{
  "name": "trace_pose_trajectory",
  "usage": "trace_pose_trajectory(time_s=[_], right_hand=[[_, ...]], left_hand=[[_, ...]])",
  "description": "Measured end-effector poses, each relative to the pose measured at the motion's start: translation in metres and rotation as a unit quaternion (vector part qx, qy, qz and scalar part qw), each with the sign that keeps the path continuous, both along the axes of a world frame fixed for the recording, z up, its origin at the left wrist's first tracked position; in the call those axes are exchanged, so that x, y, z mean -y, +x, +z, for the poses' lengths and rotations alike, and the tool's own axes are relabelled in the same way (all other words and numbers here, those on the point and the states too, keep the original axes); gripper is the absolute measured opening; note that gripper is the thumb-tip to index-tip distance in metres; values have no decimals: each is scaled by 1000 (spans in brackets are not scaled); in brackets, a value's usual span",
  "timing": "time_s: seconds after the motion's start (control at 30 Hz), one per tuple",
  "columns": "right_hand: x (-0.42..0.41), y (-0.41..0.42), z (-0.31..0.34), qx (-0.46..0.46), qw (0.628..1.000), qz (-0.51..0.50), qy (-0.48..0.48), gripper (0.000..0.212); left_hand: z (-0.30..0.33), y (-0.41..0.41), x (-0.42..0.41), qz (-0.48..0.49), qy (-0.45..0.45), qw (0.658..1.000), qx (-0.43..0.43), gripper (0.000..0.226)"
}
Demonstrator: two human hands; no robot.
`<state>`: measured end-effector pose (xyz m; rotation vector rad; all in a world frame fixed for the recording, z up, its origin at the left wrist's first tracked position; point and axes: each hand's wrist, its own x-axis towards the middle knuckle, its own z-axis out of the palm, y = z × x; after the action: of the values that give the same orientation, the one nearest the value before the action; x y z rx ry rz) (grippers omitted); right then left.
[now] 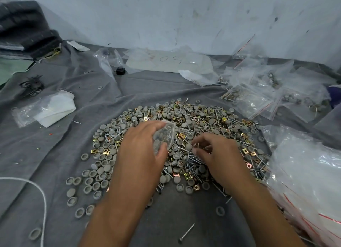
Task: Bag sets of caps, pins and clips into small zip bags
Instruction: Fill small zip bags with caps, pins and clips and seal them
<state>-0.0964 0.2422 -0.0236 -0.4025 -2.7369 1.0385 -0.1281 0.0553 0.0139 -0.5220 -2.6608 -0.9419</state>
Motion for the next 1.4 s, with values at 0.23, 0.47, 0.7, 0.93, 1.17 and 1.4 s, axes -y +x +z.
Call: trace_pose_trajectory(time_s=[0.23,0.47,0.7,0.93,1.17,1.4], right_hand=[[-17,-2,11,-61,980,-6,-190,10],[-15,-3,19,-101,927,0,-361,21],[2,-1,24,-156,917,64,-362,15],[27,4,29,-246,943,117,-190,20],[29,7,33,-279,954,77,-84,21],[30,7,31,-279,954,108,-24,8]], left_hand=[[-4,2,-4,-19,1,1000,0,49],[-5,2,-6,-24,-6,1000,-1,48],[-3,5,-7,-41,10,999,9,49],[0,4,-6,-62,45,997,12,48],[1,5,-7,-63,56,996,8,43],[0,4,-8,-61,52,997,10,45]])
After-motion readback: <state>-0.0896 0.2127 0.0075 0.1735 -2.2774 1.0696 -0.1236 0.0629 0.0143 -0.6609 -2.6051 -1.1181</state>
